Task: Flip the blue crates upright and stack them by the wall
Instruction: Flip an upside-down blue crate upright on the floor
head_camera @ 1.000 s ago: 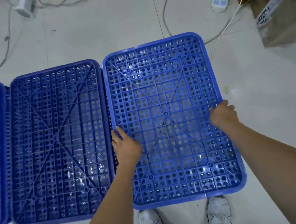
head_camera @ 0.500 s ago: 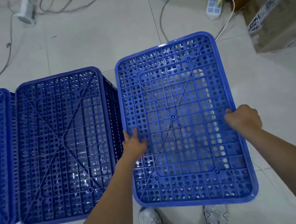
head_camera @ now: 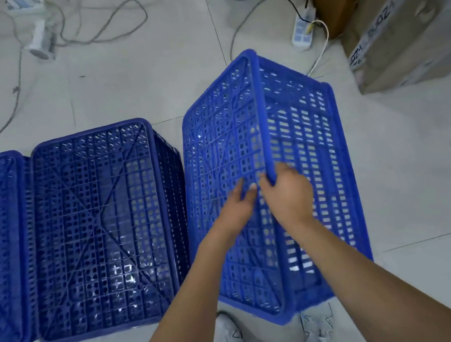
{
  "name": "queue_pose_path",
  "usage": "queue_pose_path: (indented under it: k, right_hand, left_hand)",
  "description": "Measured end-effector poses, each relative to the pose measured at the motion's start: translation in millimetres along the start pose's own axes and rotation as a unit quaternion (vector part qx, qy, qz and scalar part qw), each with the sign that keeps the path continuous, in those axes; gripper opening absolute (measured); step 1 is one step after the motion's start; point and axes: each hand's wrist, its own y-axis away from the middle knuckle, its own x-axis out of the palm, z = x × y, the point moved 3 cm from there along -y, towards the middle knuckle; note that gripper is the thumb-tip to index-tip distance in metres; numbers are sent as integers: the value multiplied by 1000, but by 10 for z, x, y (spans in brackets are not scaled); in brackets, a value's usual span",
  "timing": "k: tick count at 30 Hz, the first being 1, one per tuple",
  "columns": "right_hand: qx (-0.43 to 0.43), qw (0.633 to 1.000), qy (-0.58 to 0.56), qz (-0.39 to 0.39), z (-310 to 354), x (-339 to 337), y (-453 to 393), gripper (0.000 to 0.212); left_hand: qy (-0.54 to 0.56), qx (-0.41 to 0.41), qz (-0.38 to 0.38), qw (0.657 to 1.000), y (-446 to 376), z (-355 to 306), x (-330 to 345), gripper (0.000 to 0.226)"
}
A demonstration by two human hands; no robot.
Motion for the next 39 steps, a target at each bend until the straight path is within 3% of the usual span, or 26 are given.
queue_pose_path:
  k: [3,5,7,8,10,13,18,23,30,35,37,39]
  right_hand:
    - [-72,988,-127,53,60,40,-39,36]
    - [-49,982,-182,-25,-206,-35,-111,26]
    - [57,983,-132,-117,-700,-53,-251,39]
    - [131,980,-117,-93,-989,-12,-322,51]
    - [254,957,-135,37,-1477,127,-425,70]
    - [335,890,-240,197,-1815,294,-417,79]
    - [319,883,-322,124,-1811,325,-360,62]
    - [320,897,-297,73,-1586,328,-317,52]
    - [331,890,-291,117,-1677,275,-237,51]
    - [300,872,-335,191,-1610,193,-248,66]
    - [278,877,-344,187,-1542,93,-242,43]
    - [264,890,-337,157,-1496,-6,-236,36]
  left_hand:
    - [30,44,-44,998,60,69,-99,78]
    - [-30,58,-84,994,62,120,-151,86]
    - [-74,56,-110,990,61,183,-218,88]
    - [-75,51,-118,989,69,202,-262,85]
    - [-49,48,-124,990,57,249,-352,81]
    - [-11,53,-122,991,40,304,-419,77]
    - [13,20,-134,991,-97,383,-492,71]
    - [-57,-25,-194,979,-275,530,-597,53]
    - [-71,-36,-203,976,-354,666,-350,70]
    - [-77,-31,-227,970,-402,654,-290,78]
    - [-84,-30,-231,969,-437,649,-296,82]
    - [-75,-32,-219,972,-456,645,-296,87]
